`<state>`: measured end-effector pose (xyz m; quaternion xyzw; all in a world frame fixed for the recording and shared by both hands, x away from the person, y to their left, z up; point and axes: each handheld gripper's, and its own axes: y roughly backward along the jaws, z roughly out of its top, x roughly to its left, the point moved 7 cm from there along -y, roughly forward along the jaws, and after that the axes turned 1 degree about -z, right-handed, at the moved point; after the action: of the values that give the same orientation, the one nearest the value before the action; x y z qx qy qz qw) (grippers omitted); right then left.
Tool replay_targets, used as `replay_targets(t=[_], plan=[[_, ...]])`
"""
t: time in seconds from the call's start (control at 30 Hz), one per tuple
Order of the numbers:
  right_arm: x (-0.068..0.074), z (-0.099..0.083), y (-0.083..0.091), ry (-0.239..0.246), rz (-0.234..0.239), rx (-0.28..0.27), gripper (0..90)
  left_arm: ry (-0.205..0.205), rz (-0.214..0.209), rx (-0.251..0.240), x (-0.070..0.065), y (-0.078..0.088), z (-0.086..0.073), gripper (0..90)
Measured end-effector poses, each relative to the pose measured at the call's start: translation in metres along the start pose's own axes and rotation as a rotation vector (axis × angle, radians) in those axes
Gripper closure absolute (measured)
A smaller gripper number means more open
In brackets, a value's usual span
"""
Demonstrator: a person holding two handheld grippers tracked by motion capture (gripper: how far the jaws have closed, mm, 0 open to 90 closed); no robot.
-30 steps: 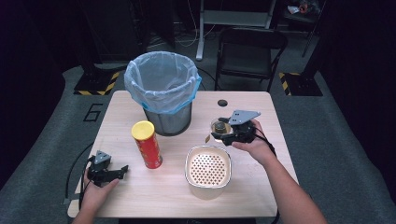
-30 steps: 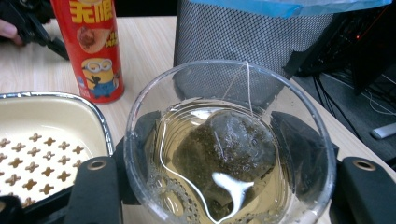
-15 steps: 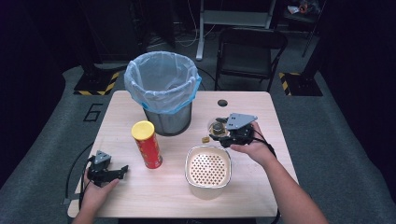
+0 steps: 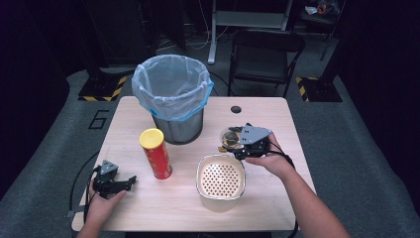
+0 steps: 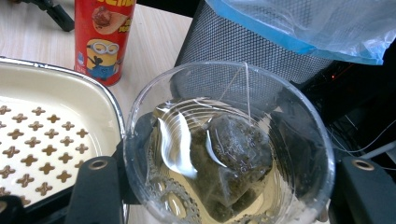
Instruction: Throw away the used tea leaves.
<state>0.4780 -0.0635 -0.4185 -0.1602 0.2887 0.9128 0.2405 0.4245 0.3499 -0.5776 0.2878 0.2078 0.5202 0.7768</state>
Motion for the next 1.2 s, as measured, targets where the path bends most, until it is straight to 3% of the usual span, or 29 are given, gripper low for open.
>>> replay_targets(t=[0.17,0.3,0.37,0.6,0.77,0.87,1.0,1.1,1.17,1.2], plan=[[0.001,0.002,0.001,0.026,-0.011,-0.012,35.7,0.000,0.000,0.000,0.000,0.000,0.000,13.9],[0.005,0.005,0.002,0.092,-0.037,-0.015,35.8,0.000,0.000,0.000,0.000,0.000,0.000,13.9],[0.009,0.007,0.003,0.156,-0.066,-0.006,35.8,0.000,0.000,0.000,0.000,0.000,0.000,13.9],[0.035,0.010,0.000,0.468,-0.178,0.067,36.5,0.000,0.000,0.000,0.000,0.000,0.000,13.9],[0.043,0.016,-0.001,0.611,-0.246,0.062,36.9,0.000,0.000,0.000,0.000,0.000,0.000,13.9],[0.048,0.017,-0.003,0.731,-0.313,0.093,37.0,0.000,0.000,0.000,0.000,0.000,0.000,13.9],[0.053,0.020,-0.004,0.974,-0.435,0.122,37.3,0.000,0.000,0.000,0.000,0.000,0.000,13.9],[0.056,0.019,-0.005,1.052,-0.473,0.139,37.5,-0.001,0.000,0.001,0.000,0.000,0.000,13.9],[0.057,0.019,-0.005,1.145,-0.516,0.160,37.6,0.001,0.000,-0.001,0.000,0.000,0.000,13.9],[0.058,0.018,-0.005,1.157,-0.518,0.168,37.7,0.001,0.000,-0.001,0.000,0.000,0.000,13.8]])
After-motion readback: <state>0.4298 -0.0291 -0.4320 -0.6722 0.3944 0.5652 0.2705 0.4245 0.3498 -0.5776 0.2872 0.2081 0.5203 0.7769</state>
